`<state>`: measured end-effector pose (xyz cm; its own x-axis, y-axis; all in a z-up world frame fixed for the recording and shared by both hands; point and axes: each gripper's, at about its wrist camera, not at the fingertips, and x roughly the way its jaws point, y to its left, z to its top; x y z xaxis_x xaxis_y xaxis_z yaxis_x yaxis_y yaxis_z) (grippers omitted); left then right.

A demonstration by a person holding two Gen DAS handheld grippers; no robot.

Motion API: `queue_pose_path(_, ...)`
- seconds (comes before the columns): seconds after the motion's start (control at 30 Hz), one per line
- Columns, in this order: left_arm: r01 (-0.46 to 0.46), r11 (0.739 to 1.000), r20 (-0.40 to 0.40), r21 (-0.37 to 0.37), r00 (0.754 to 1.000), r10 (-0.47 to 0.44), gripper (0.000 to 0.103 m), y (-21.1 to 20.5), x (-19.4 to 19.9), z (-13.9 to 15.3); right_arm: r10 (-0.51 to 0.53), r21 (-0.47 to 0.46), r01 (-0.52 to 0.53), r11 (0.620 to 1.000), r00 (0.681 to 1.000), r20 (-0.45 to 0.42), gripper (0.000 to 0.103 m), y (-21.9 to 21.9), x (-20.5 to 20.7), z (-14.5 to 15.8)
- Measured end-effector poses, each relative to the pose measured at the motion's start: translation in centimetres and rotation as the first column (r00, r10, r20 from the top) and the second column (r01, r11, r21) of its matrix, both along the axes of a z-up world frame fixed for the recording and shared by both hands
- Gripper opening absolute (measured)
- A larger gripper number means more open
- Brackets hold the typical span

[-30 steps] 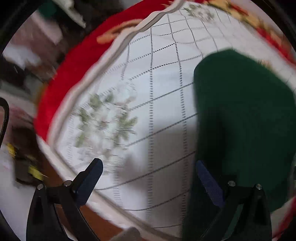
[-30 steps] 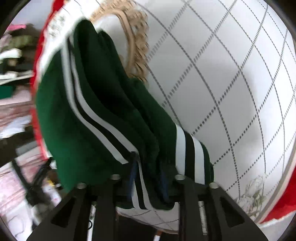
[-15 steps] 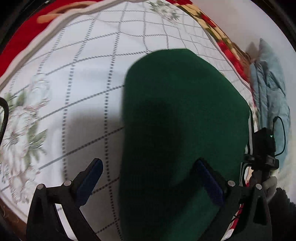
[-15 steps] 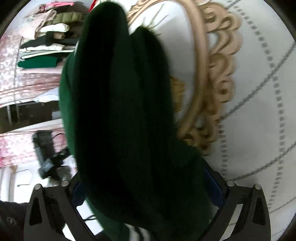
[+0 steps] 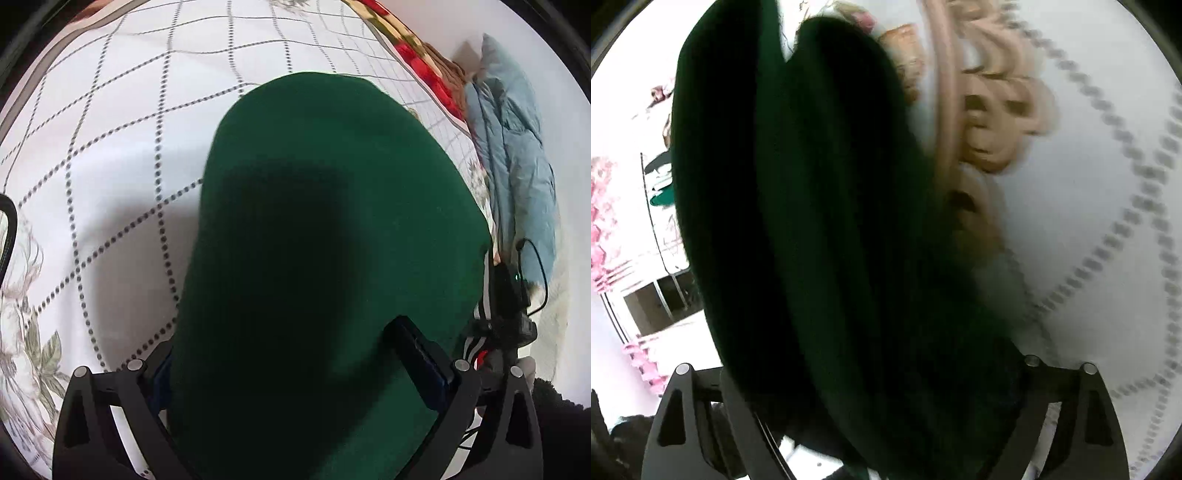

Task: Fold large clothes

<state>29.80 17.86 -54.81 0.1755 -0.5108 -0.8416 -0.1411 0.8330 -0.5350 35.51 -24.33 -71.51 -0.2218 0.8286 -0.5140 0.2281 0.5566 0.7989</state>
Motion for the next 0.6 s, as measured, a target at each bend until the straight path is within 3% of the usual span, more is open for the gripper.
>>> queue_pose_path(0.07, 0.010, 0.999, 0.015, 0.031, 1.000, -0.010, 0.102, -0.4, 0.1, 0.5, -0.028, -0.022, 0.028, 0.999, 1.000, 0.014, 0.081, 0.8, 0.1, 0.5)
queue_pose_path(0.13, 0.037, 0.998, 0.030, 0.059, 0.999, -0.039, 0.100, -0.7, 0.8, 1.3, -0.082, -0.031, 0.082, 0.996, 0.997, 0.015, 0.061, 0.8, 0.3, 1.3)
queue_pose_path(0.23, 0.068, 0.996, 0.055, 0.056, 0.996, -0.071, 0.096, -0.5, 1.9, 2.8, -0.121, -0.035, 0.122, 0.992, 0.992, 0.046, 0.052, 0.8, 0.6, 3.6)
queue_pose_path(0.43, 0.131, 0.989, 0.115, 0.068, 0.984, -0.138, 0.095, -0.7, 4.5, 6.2, -0.177, -0.033, 0.180, 0.983, 0.980, 0.089, 0.050, -0.1, 2.8, 8.7)
queue_pose_path(0.6, 0.152, 0.985, 0.172, 0.086, 0.971, -0.164, 0.095, -1.1, 9.5, 9.7, -0.214, -0.004, 0.217, 0.976, 0.968, 0.128, 0.050, -4.5, 8.2, 13.3)
